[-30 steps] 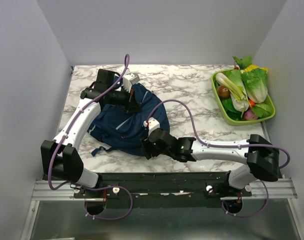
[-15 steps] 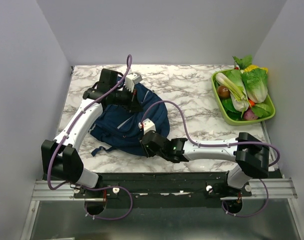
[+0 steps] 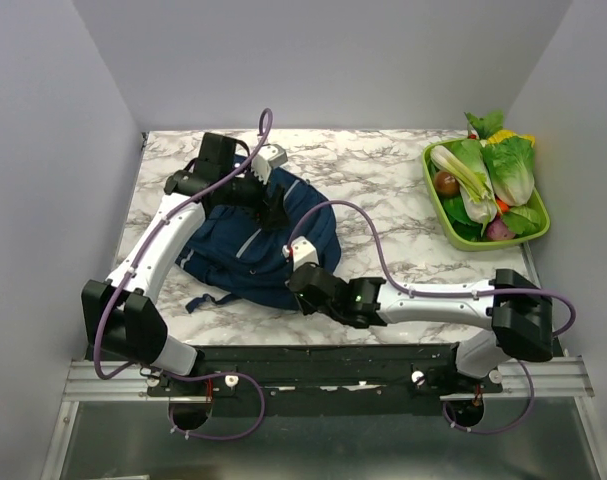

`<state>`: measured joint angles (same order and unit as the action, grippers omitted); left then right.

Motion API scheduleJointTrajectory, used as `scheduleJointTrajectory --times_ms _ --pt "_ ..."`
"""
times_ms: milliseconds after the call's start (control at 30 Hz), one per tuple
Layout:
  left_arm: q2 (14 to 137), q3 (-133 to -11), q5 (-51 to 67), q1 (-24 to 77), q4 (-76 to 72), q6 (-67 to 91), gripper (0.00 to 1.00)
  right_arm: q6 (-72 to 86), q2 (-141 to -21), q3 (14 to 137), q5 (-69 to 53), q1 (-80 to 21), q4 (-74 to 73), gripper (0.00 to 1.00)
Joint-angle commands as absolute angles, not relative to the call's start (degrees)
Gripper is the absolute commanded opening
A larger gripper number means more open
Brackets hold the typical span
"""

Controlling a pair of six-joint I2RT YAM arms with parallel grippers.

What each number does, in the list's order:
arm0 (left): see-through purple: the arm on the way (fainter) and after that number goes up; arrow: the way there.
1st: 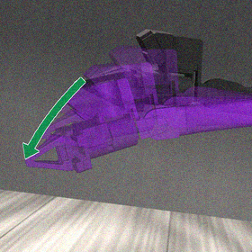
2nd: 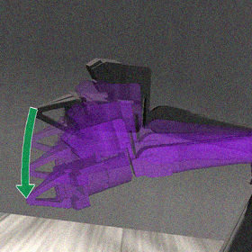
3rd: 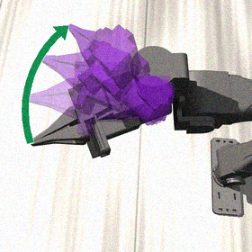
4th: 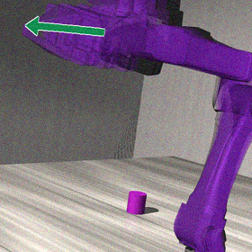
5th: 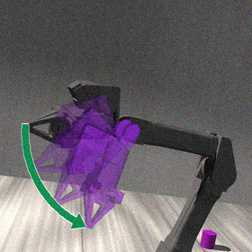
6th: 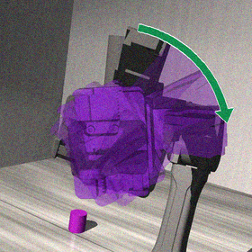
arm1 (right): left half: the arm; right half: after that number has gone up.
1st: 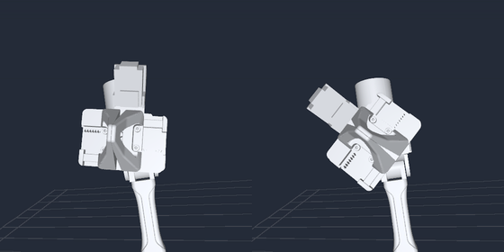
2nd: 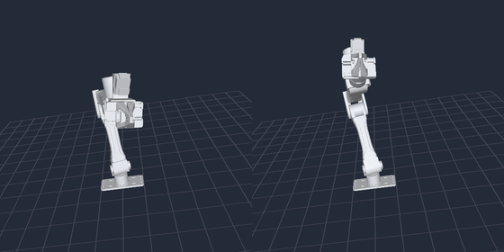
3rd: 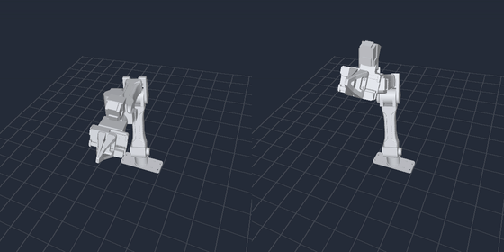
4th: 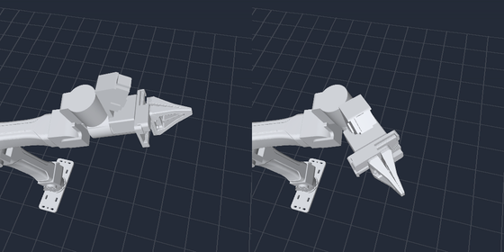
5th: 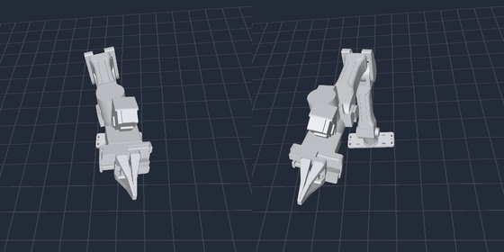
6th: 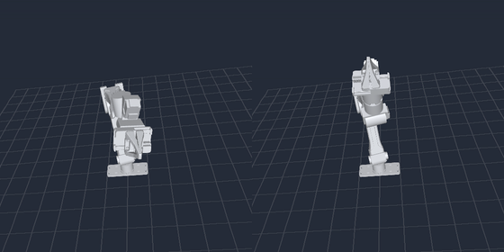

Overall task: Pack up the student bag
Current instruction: Zip the student bag at the center of the board.

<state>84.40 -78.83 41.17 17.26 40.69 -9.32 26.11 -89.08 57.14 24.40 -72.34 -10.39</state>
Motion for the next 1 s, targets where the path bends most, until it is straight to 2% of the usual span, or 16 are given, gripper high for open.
scheduleJointTrajectory --times_ms 0,133,367,467,533,633,833,867,900,967 --pt "80.7 -81.7 41.0 17.0 50.3 -19.4 0.99 26.6 -83.9 55.8 22.3 -73.1 -9.8 0.08" --pt "76.2 -79.3 45.3 17.0 56.6 -24.9 0.99 26.1 -82.7 55.6 19.6 -73.1 -9.8 0.11" --pt "65.9 -67.0 47.3 21.9 54.7 -29.4 0.99 28.9 -79.0 53.4 19.2 -73.0 -10.3 0.14" --pt "60.6 -59.3 41.2 28.2 46.5 -26.3 0.97 30.3 -78.3 53.2 18.5 -72.9 -10.2 0.14" --pt "58.5 -54.3 37.1 30.4 40.2 -25.3 0.93 31.0 -78.1 53.1 18.2 -72.9 -10.3 0.14" --pt "57.6 -51.4 31.8 31.9 34.7 -24.6 0.86 31.6 -77.5 53.1 17.8 -72.6 -10.3 0.15" --pt "58.9 -49.4 23.6 32.3 28.7 -25.7 0.83 32.7 -75.2 51.5 17.9 -71.7 -11.2 0.2" --pt "59.3 -49.1 23.1 32.4 28.5 -25.9 0.82 32.9 -74.9 51.2 17.9 -71.7 -11.2 0.22" --pt "59.4 -48.8 22.1 32.6 28.2 -26.4 0.82 32.9 -74.5 50.9 17.8 -71.6 -11.2 0.27" --pt "59.5 -47.5 21.3 33.0 27.1 -26.7 0.8 33.2 -73.7 50.0 17.8 -71.5 -11.2 0.3"
